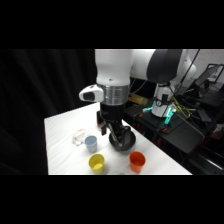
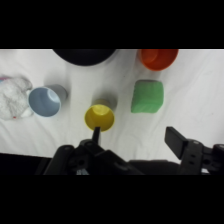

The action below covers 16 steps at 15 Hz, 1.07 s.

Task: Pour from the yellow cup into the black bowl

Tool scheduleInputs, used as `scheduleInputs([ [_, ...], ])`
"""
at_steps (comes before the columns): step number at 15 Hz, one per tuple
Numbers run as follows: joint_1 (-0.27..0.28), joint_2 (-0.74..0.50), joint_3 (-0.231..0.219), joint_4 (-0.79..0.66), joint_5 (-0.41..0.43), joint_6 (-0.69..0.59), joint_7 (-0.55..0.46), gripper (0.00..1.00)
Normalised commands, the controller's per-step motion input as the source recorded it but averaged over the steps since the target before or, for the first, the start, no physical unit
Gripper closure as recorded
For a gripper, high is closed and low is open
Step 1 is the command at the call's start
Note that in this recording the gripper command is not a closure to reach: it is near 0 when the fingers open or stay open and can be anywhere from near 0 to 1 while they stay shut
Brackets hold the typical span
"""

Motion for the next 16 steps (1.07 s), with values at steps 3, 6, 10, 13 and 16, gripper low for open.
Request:
scheduleInputs([
  [3, 0.094, 0.46, -0.061, 0.41, -0.154, 0.13, 0.1, 0.0],
  [6, 0.114, 0.41, -0.076, 0.38, -0.088, 0.07, 0.07, 0.0],
  [10, 0.164, 0.33, -0.088, 0.35, -0.091, 0.02, 0.07, 0.0],
  [13, 0.118, 0.3, -0.079, 0.35, -0.042, -0.02, 0.01, 0.0],
  [16, 0.095, 0.23, -0.146, 0.29, -0.111, 0.02, -0.01, 0.0],
])
